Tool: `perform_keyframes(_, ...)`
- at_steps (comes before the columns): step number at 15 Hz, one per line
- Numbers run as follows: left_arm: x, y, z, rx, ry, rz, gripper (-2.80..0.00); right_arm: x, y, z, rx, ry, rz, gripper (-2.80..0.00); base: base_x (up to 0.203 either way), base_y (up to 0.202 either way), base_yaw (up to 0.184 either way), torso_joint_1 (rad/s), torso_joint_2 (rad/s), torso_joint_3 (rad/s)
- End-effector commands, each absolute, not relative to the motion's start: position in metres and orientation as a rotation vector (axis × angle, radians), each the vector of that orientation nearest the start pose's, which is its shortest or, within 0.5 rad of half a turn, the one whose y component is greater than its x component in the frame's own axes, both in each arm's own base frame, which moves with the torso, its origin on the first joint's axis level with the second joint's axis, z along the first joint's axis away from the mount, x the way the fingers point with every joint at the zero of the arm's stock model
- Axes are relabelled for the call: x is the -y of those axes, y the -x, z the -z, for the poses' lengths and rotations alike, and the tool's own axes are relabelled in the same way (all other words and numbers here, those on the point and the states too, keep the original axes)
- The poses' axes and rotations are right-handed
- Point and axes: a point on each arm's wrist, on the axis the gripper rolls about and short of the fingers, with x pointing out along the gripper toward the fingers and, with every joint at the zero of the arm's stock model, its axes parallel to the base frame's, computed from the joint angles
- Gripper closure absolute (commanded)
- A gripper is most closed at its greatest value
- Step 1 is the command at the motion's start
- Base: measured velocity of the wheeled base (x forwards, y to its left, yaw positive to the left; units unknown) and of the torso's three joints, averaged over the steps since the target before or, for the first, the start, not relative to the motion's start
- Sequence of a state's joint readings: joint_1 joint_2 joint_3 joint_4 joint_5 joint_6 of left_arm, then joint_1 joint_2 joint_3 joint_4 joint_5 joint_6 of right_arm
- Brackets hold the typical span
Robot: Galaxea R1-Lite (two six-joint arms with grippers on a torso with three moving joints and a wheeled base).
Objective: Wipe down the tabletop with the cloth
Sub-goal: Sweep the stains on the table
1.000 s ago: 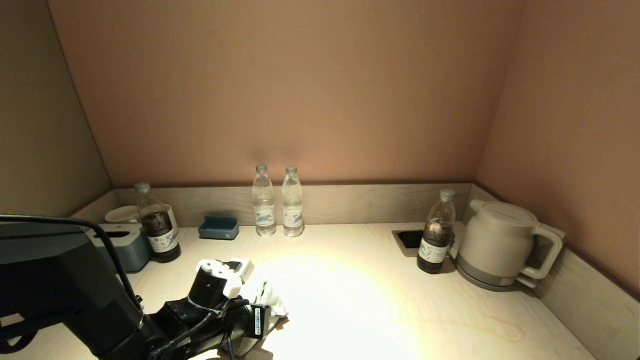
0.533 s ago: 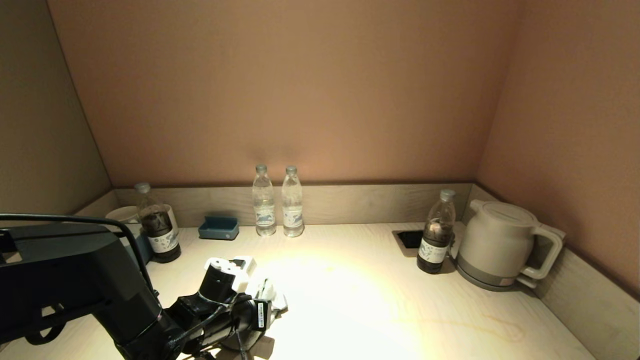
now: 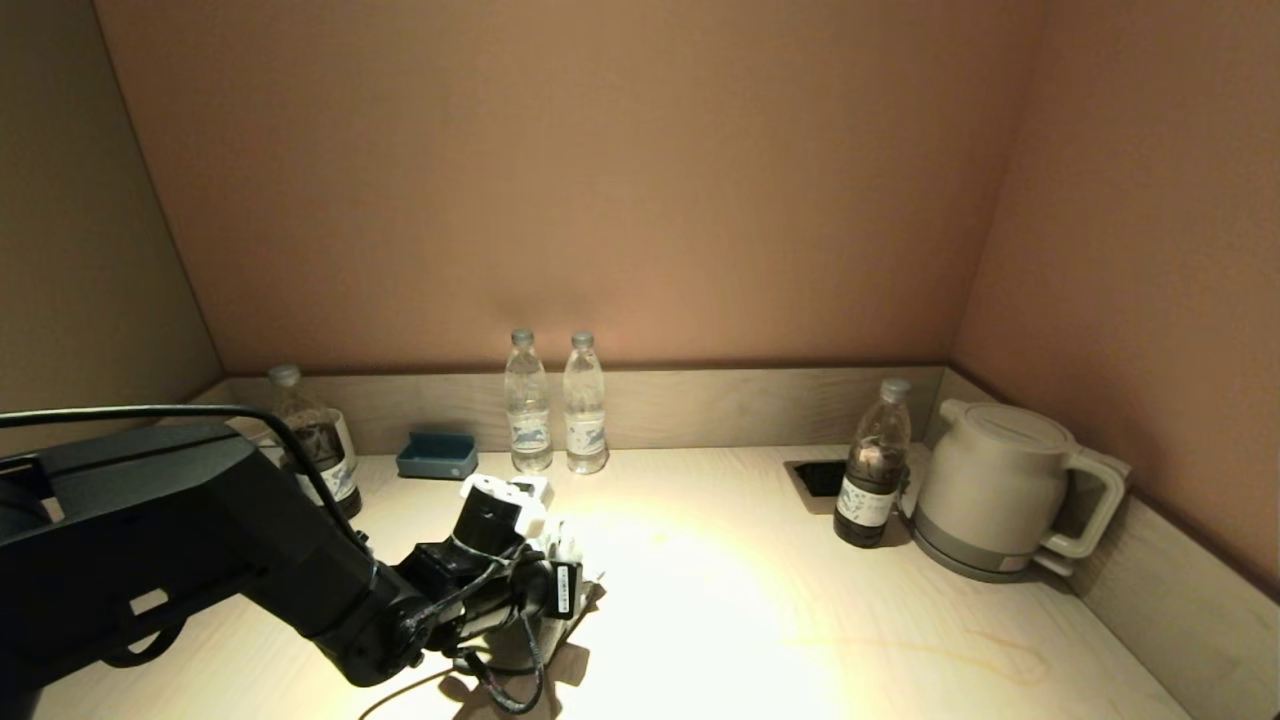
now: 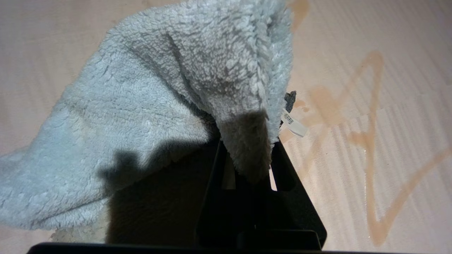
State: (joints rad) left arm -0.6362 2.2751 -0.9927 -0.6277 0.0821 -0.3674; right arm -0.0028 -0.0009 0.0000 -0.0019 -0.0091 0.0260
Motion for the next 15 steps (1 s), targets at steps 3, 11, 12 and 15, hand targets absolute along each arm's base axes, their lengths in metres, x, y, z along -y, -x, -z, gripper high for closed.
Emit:
perform_keyframes(3,0.272,-0.339,-0.029,-0.671,0.125,0.461,0.00,0.000,0.023,-0.076,0.002,-0.026,0.011,0.00,0.000,0.000,0.000,0.000,0.00,0.000)
perform_keyframes(11,0.314,-0.384,-0.043,-0.637,0.138,0.478,0.00,0.000,0.023,-0.076,0.002,-0.026,0.012,0.00,0.000,0.000,0.000,0.000,0.00,0.000)
perform_keyframes(12,0.320,-0.391,-0.048,-0.628,0.142,0.480,0.00,0.000,0.023,-0.076,0.002,-0.026,0.011,0.00,0.000,0.000,0.000,0.000,0.00,0.000)
perform_keyframes(15,0.329,-0.403,-0.043,-0.675,0.120,0.466,0.00,0.000,0.023,-0.076,0.002,-0.026,0.012,0.00,0.000,0.000,0.000,0.000,0.00,0.000)
